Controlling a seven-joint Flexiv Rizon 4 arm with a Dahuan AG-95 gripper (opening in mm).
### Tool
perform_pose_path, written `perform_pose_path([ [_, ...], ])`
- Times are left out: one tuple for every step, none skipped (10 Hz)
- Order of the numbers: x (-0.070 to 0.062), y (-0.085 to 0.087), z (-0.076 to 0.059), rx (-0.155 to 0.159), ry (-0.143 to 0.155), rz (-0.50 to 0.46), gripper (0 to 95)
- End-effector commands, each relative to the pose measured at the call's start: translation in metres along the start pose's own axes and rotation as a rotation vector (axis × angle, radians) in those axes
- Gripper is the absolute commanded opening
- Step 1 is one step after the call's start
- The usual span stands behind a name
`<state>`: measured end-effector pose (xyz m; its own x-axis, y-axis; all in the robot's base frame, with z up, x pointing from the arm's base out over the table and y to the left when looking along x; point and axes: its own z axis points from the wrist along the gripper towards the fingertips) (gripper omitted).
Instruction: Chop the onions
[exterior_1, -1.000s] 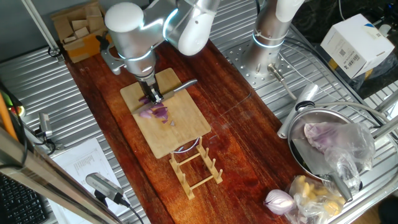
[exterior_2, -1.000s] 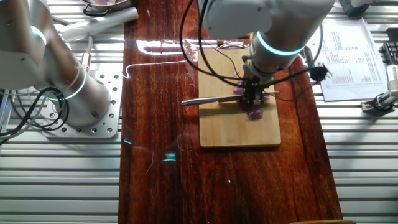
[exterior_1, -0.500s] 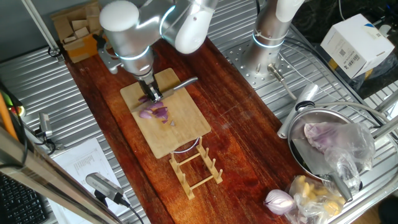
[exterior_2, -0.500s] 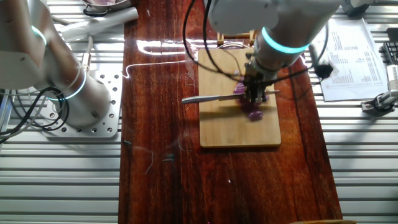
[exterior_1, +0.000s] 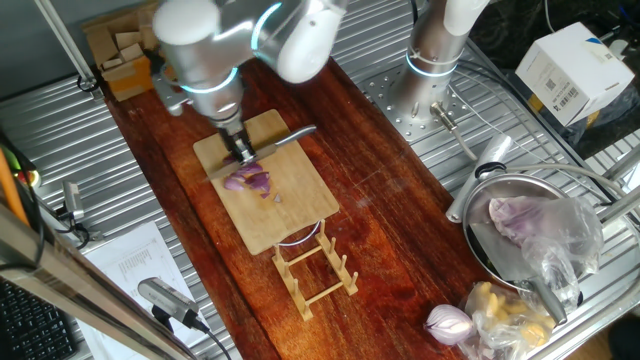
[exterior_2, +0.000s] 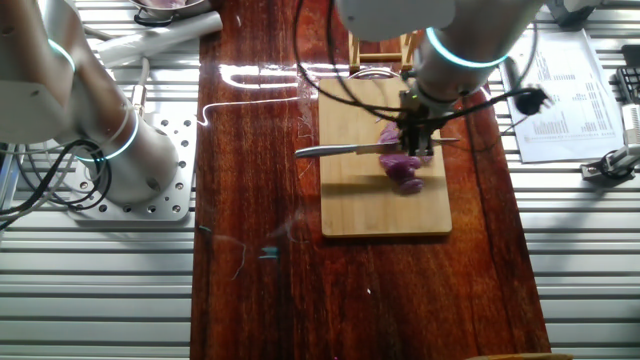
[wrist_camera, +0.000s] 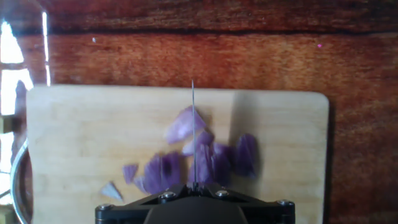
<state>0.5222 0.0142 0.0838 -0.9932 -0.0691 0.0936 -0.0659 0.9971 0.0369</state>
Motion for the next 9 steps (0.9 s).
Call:
perform_pose_path([
  [0.003, 0.003, 0.0, -0.006, -0.008, 0.01, 0.0],
  [0.003, 0.012, 0.003, -0.006, -0.008, 0.021, 0.0],
  [0.003, 0.02, 0.006, -0.003, -0.007, 0.025, 0.0],
  [0.004, 0.024, 0.007, -0.002, -0.009, 0.022, 0.0],
  [0.004, 0.027, 0.008, -0.005, -0.011, 0.016, 0.0],
  [0.004, 0.029, 0.009, -0.007, -0.011, 0.01, 0.0],
  [0.005, 0.031, 0.011, -0.003, -0.009, -0.001, 0.0],
  [0.006, 0.03, 0.012, -0.001, -0.009, -0.007, 0.0],
  [0.006, 0.029, 0.012, 0.002, -0.012, -0.006, 0.0],
])
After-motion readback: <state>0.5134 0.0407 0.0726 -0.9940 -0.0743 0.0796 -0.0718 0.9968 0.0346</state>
